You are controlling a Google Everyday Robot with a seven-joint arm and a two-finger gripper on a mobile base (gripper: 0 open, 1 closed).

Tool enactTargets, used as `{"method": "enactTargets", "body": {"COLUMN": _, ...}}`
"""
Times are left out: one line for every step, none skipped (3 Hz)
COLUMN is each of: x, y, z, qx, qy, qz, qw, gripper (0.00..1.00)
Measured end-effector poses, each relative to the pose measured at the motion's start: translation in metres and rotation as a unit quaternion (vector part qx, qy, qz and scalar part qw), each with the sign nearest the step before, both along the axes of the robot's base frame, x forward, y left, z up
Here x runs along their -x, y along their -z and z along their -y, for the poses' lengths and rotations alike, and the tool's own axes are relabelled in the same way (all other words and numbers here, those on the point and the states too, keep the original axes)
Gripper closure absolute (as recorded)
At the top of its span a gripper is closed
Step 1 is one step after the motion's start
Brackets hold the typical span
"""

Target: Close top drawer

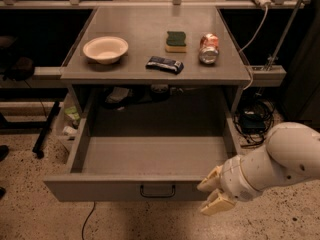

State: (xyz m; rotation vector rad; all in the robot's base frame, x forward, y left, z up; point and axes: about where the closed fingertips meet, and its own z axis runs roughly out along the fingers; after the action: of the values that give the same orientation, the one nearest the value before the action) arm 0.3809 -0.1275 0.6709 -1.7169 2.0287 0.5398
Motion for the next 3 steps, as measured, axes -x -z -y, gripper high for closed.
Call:
{"method": "enactTargets", "body": {"x": -0.0242, "y": -0.0005, "z": -0.0206, "qx": -0.009, "qy": -0.01, "qz": 0.0, "qw": 0.9999, "gripper": 0.0}}
{"method": "enactTargets", "body": {"x": -0.0242, "y": -0.0005, "z": -0.0206, "qx": -0.009, "qy": -0.01, "qz": 0.0, "qw": 0.9999, "gripper": 0.0}}
{"method": "enactTargets", "body": {"x": -0.029, "y": 0.0007, "z": -0.0205, "qx": -0.008, "qy": -0.003, "qz": 0.004, "qw": 1.0, "gripper": 0.0}}
